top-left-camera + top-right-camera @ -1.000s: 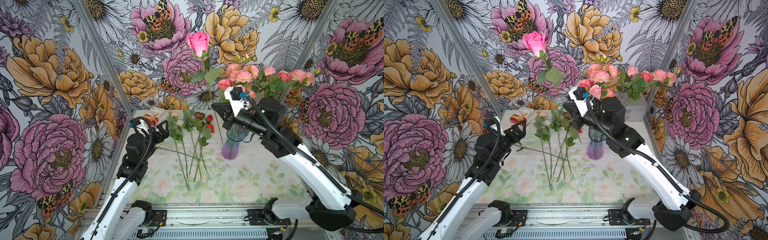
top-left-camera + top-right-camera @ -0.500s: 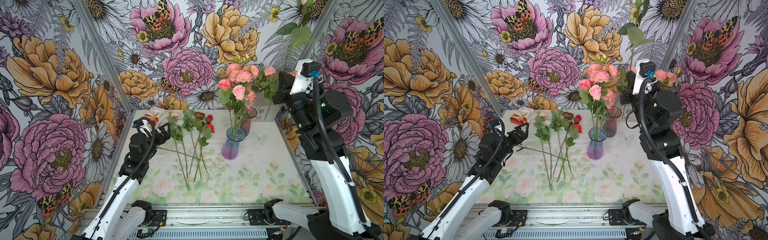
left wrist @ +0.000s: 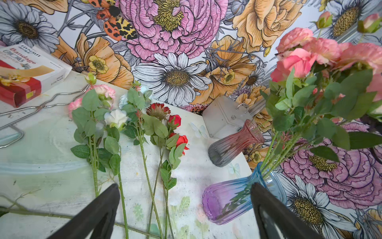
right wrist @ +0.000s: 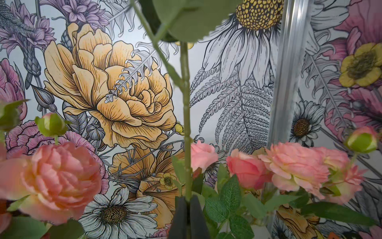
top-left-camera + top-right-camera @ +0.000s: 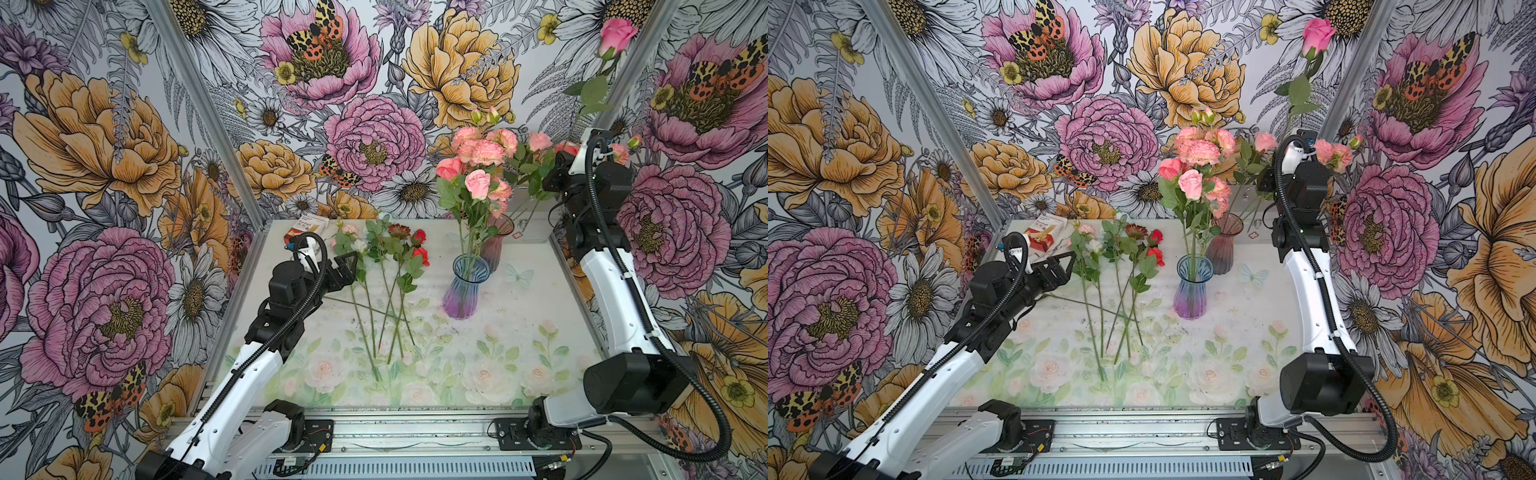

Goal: Place the pink flowers into the vase
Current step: Place the flower in the vase.

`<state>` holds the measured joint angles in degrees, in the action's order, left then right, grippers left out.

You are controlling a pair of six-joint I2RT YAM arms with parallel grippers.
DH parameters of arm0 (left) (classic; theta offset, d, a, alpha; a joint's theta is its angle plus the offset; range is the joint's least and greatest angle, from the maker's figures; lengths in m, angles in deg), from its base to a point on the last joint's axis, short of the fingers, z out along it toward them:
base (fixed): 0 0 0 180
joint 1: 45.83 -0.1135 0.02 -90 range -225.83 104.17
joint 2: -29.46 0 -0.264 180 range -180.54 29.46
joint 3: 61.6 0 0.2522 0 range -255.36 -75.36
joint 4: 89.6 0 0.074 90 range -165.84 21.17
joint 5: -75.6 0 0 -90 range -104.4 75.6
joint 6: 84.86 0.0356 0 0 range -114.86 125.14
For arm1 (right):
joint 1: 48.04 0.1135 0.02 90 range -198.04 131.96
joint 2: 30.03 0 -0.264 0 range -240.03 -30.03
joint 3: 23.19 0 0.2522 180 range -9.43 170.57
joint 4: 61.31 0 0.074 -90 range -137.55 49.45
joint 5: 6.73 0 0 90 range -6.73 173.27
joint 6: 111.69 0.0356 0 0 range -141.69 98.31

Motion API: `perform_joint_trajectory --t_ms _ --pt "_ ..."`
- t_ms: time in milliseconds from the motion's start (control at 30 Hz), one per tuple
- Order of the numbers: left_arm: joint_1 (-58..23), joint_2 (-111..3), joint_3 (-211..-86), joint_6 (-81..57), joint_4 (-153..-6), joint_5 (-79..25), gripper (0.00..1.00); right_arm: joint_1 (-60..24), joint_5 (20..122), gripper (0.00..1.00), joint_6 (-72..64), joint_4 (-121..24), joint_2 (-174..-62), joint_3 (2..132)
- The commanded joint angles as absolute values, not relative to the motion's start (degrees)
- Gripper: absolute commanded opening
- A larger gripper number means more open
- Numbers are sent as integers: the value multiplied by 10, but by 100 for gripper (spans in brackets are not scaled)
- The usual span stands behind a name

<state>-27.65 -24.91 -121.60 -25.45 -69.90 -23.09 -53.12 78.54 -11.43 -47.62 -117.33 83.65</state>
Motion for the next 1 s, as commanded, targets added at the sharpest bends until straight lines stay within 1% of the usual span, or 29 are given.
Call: perform_joint_trajectory --t_ms 0,167,467,733,967 --pt "-251 -277 -1244 -212 -697 -233 99 -528 736 0 -77 -563 -1194 860" --pt "-225 -315 -1251 -210 -725 -223 99 -520 720 0 -84 -589 -1238 869" --pt "-222 -349 -1259 -206 -738 -227 99 -507 719 0 -100 -631 -1295 856" --pt "-222 -354 -1259 -204 -740 -229 99 -479 755 0 -131 -704 -1292 734" --pt "-220 -339 -1262 -202 -726 -230 99 -479 778 0 -130 -749 -1297 655"
